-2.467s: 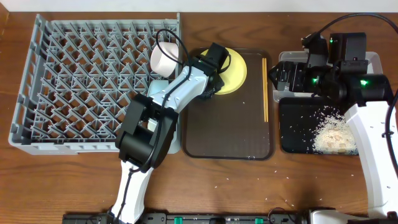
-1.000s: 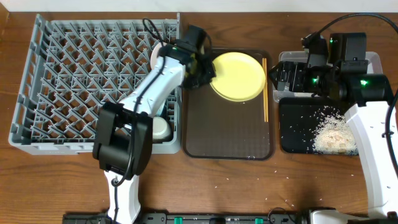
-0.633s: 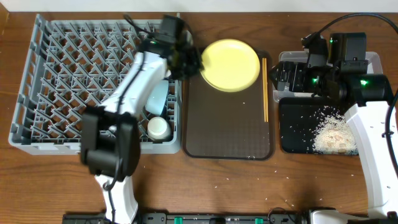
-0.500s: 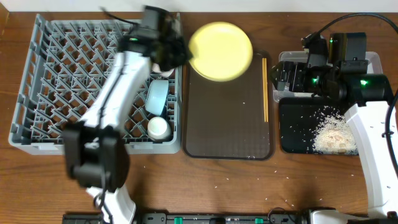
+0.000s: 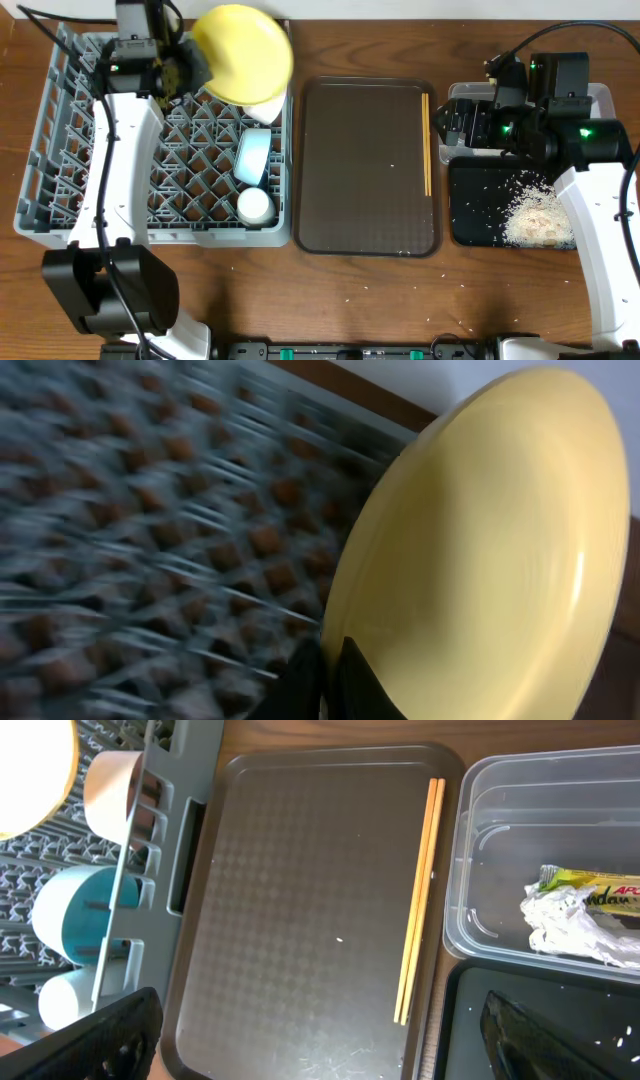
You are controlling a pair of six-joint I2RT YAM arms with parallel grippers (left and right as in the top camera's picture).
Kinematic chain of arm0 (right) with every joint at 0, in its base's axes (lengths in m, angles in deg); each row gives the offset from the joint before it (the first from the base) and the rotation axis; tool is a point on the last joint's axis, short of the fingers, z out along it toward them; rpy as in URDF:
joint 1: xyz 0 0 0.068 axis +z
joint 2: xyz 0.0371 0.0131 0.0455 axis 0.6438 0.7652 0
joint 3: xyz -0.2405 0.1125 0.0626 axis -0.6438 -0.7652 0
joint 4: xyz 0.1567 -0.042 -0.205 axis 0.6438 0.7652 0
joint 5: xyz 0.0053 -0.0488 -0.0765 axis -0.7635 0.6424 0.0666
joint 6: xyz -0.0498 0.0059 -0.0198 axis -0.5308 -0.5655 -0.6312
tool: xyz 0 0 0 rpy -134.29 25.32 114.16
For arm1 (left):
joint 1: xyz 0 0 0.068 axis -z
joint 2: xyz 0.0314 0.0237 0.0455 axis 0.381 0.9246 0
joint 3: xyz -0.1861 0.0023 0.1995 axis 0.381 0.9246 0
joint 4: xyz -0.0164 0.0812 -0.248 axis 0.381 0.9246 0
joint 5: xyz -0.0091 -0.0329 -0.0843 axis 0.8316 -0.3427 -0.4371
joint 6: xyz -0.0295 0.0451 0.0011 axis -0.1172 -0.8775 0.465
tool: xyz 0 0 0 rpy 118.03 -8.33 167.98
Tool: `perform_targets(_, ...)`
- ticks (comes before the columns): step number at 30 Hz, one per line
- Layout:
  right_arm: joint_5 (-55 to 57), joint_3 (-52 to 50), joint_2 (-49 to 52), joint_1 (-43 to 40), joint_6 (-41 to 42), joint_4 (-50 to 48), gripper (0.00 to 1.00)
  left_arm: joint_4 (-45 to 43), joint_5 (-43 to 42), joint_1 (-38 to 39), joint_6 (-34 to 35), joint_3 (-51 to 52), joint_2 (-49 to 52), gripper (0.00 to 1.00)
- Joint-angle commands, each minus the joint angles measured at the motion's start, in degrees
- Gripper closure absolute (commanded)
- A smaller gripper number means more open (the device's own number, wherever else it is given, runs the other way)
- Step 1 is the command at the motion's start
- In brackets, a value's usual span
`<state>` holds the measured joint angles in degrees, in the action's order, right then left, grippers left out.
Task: Sort waste into correct bins and load items into the dishwasher
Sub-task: 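Carry the yellow plate to the back left of the rack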
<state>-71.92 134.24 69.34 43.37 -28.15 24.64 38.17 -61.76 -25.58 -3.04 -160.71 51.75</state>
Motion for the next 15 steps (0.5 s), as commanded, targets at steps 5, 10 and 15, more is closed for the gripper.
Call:
perform_targets(5, -0.22, 0.35, 0.22, 0.11, -0.20, 0.09, 0.01, -2.54, 23.74, -0.13, -4.70, -0.26, -0.72, 0.92)
perform_targets(10, -0.22, 0.35, 0.22, 0.11, -0.20, 0.09, 0.01, -5.03, 29.83, -0.13, -7.82, -0.26, -0.68, 0.93)
perform_targets(15, -0.22, 0.35, 0.22, 0.11, -0.20, 0.09, 0.01, -7.02, 30.03, -0.13, -10.45, -0.26, 0.31, 0.93)
